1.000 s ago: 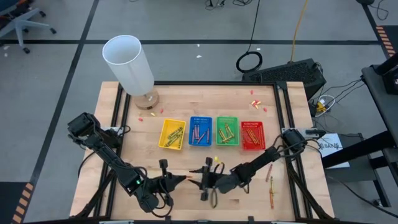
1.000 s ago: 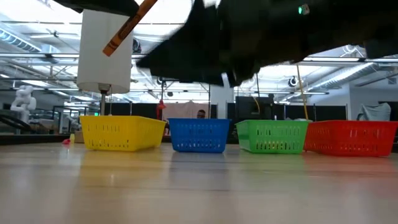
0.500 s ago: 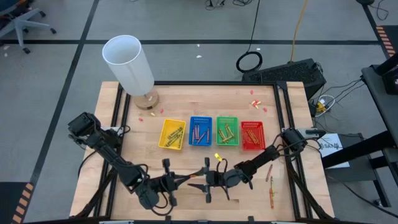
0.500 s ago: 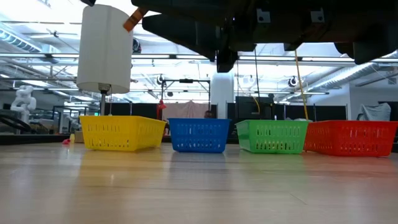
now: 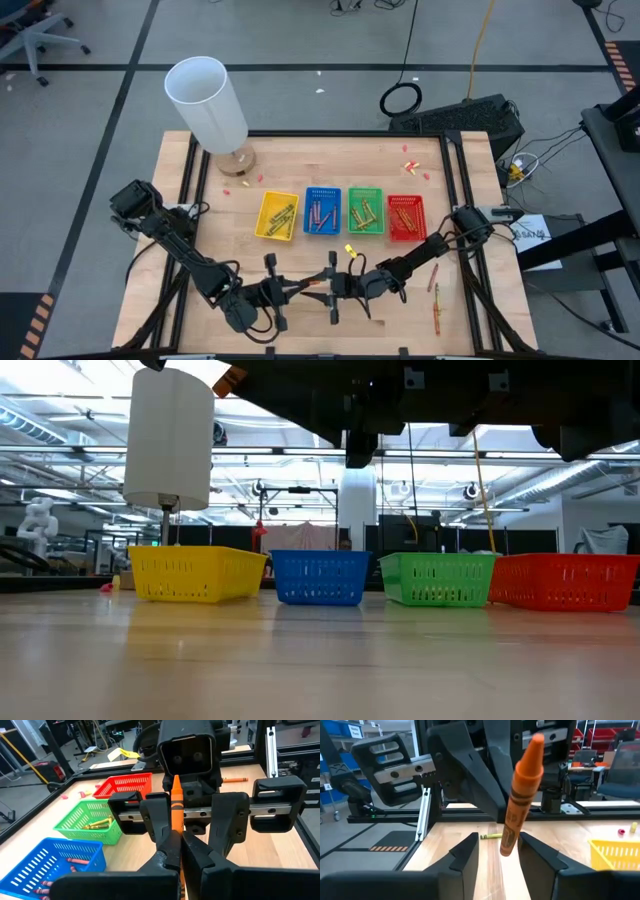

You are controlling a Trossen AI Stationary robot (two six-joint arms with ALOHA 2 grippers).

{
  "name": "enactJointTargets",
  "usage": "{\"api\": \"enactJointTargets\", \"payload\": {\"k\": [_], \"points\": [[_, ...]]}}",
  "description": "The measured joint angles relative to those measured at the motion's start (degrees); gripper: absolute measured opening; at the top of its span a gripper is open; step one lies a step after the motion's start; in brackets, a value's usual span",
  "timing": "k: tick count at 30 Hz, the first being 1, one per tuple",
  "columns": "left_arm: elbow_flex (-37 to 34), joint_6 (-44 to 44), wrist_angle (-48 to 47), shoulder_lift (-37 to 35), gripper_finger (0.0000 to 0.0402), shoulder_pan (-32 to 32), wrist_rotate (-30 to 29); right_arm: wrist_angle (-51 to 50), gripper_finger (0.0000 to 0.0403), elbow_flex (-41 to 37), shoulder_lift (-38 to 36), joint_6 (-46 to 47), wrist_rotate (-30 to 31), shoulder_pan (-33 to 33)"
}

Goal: Sort crayons
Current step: Put the orange crayon into the red bin

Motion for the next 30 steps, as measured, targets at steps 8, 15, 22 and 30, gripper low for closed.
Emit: {"api": "enactJointTargets", "payload": {"k": [8, 15, 22, 30], "points": [[0.0, 0.0, 0.1, 0.0, 0.0002, -0.1, 0.1, 1.0, 0.0053, 0.0, 0.0, -1.1, 0.0, 0.0], [0.0, -3.3, 0.2, 0.0, 0.0002, 0.0, 3.5, 0.1, 0.0015, 0.0, 0.0, -1.0, -0.1, 0.1], [0.0, -4.3, -1.5, -0.5, 0.0002, -1.3, 3.6, -5.1, 0.0008, 0.0, -1.5, -0.3, 0.2, 0.4], [0.0, -4.4, -7.2, -4.2, 0.0002, -4.8, 0.1, -22.7, 0.0005, 0.0, -8.5, 1.5, 0.3, 1.8]]}}
